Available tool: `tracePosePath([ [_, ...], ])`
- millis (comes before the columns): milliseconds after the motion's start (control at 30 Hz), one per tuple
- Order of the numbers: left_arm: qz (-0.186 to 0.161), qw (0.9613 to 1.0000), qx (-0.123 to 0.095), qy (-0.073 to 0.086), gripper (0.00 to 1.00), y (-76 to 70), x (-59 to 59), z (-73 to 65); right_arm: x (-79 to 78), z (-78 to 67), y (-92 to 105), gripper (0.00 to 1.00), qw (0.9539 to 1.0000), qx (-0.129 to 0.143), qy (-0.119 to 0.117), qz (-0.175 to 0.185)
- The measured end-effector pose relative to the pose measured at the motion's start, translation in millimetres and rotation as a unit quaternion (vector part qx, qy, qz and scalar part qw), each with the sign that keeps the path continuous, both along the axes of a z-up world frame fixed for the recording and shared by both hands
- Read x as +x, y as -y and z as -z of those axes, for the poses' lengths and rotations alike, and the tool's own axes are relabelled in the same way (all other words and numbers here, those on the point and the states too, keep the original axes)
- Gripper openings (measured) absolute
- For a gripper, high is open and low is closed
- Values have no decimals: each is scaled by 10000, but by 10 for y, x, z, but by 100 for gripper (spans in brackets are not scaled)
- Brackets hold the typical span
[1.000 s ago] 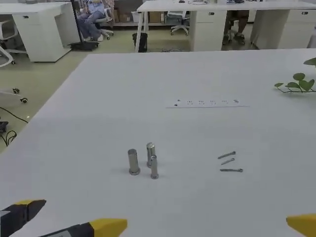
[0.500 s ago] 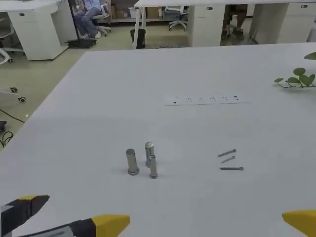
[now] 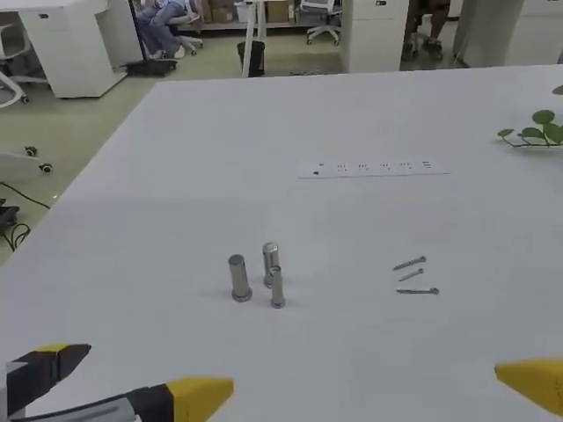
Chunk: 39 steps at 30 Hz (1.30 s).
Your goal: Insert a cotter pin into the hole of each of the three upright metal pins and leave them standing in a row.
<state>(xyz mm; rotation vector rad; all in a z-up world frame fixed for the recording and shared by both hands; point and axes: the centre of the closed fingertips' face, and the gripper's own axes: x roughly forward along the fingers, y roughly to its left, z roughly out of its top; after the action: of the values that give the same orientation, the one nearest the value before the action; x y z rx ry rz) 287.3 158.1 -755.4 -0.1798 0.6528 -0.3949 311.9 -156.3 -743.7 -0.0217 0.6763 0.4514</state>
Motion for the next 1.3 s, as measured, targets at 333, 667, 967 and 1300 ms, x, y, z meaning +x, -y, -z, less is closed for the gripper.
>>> tracePosePath([
  [333, -61, 9996, 170, 208, 99, -160, 144, -24, 1, 16, -46, 98, 10000, 42, -50, 10],
  [667, -124, 9996, 173, 183, 99, -283, 259, 22, -8, 58, -51, 98, 9999, 42, -128, 64],
  [967, -156, 9993, 241, 225, 99, -350, 367, 70, -22, 139, -93, 99, 9995, -181, -243, -86],
  [1300, -60, 9979, 320, 553, 99, -323, 552, 6, -39, 166, -165, 100, 9994, -86, -300, -139],
])
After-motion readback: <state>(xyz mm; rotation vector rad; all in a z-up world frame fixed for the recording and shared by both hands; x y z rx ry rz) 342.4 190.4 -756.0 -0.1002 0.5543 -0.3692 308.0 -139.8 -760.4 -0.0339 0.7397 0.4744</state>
